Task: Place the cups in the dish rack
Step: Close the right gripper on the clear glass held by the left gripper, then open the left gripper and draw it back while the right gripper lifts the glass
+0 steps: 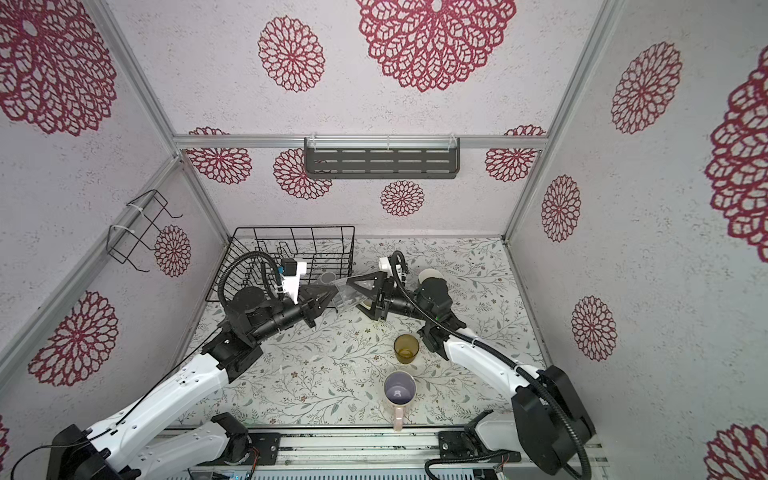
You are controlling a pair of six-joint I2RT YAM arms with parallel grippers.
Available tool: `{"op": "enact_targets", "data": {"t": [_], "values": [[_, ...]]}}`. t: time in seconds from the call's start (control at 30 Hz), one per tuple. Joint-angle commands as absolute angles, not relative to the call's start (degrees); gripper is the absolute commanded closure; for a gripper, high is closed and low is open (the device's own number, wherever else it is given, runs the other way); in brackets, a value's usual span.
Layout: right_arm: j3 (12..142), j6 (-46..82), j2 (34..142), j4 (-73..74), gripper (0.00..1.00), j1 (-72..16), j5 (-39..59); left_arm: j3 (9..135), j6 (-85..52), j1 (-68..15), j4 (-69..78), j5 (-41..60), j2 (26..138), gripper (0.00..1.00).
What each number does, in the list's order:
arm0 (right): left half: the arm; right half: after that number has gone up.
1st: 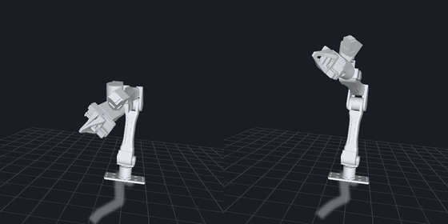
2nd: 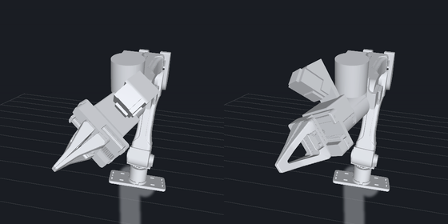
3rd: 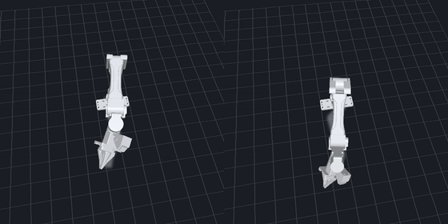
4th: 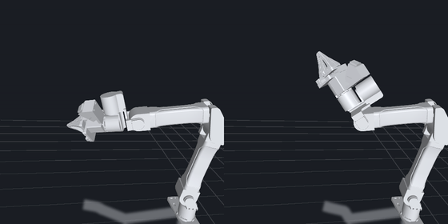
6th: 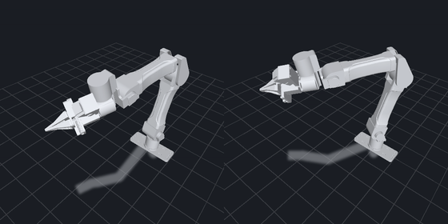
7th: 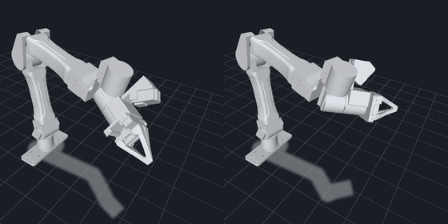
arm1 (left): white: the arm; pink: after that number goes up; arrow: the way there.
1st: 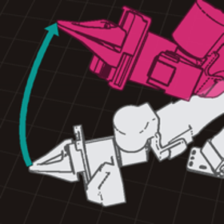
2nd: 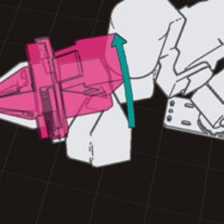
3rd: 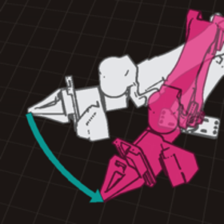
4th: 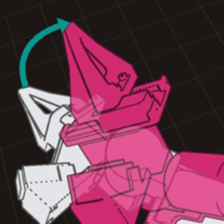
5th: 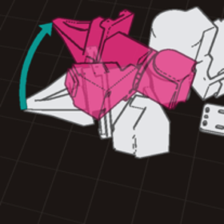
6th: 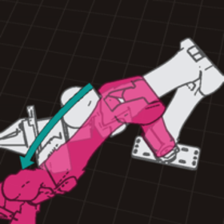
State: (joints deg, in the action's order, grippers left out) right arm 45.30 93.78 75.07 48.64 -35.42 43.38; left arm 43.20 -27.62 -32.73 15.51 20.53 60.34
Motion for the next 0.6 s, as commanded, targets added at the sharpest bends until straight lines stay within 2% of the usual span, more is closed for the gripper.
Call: {"op": "enact_targets", "data": {"t": [0.0, 0.17, 0.23, 0.37, 0.4, 0.5, 0.57], "values": [[47.1, 95.0, 75.2, 54.4, 0.26, -35.7, 43.6, 43.1, -30.1, -31.9, 21.6, 22.8, 61.4, 1.00], [47.8, 94.8, 76.4, 56.0, 0.28, -35.7, 43.2, 43.2, -31.7, -30.9, 22.0, 23.6, 62.5, 1.00], [48.0, 94.2, 77.0, 55.9, 0.32, -35.7, 42.3, 42.9, -32.5, -30.2, 21.8, 23.4, 62.6, 0.97], [49.0, 92.3, 78.3, 54.9, 0.35, -35.6, 40.5, 42.3, -34.0, -28.4, 20.9, 22.0, 62.6, 0.83], [49.7, 91.2, 78.9, 54.1, 0.35, -35.6, 40.2, 42.0, -34.6, -27.9, 20.8, 21.7, 62.6, 0.75], [52.4, 86.4, 80.8, 50.0, 0.35, -35.5, 39.7, 41.2, -36.2, -26.1, 20.7, 22.1, 62.7, 0.68], [54.4, 83.0, 82.4, 47.0, 0.35, -35.4, 39.3, 40.9, -37.0, -24.9, 19.6, 22.1, 62.6, 0.59]]}}
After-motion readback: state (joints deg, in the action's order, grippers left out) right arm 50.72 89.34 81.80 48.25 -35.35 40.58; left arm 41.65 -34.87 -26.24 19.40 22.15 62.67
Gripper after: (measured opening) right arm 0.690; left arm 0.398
